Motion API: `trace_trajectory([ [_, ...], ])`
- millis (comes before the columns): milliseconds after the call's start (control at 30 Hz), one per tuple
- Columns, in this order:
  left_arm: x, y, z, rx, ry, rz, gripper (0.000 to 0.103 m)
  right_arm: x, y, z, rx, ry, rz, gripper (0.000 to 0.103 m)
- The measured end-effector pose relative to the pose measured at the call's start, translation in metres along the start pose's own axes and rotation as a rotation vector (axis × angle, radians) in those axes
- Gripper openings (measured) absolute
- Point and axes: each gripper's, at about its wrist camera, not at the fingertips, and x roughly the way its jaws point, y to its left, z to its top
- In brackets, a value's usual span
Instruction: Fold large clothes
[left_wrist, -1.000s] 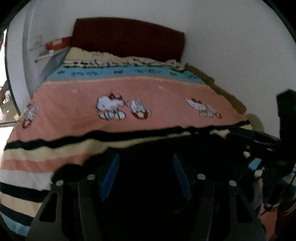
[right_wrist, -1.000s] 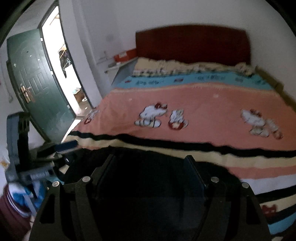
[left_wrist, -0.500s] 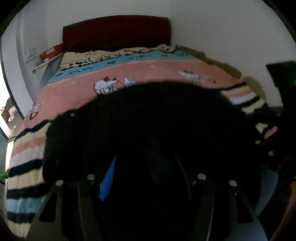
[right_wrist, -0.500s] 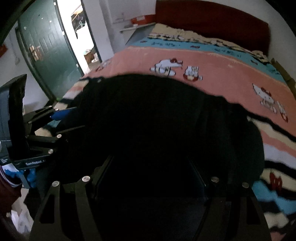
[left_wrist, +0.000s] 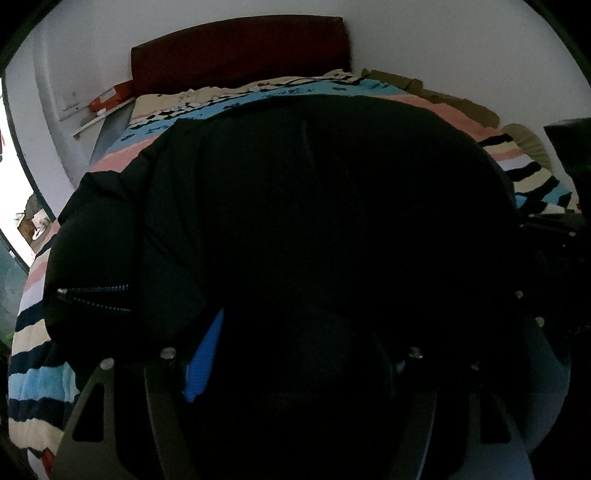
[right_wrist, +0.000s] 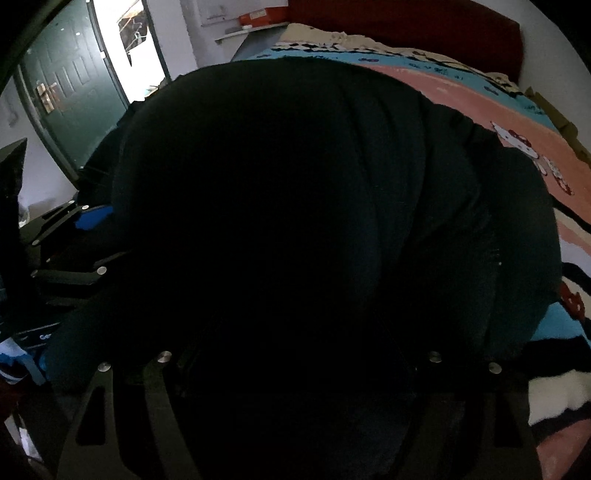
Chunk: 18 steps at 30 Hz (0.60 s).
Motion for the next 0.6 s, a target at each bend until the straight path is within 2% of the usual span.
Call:
trace_trajectory([
  [333, 0.01, -0.005, 0.001, 0.007, 0.03, 0.037, 0.069, 0.01, -0.005, 0.002, -0.005, 0.023, -0.008, 0.08],
  [600, 0.004, -0.008, 0.01, 0.009, 0.088, 0.066, 0.069, 0.001, 0.002, 0.003, 0.013, 0.05, -0.062, 0.08],
])
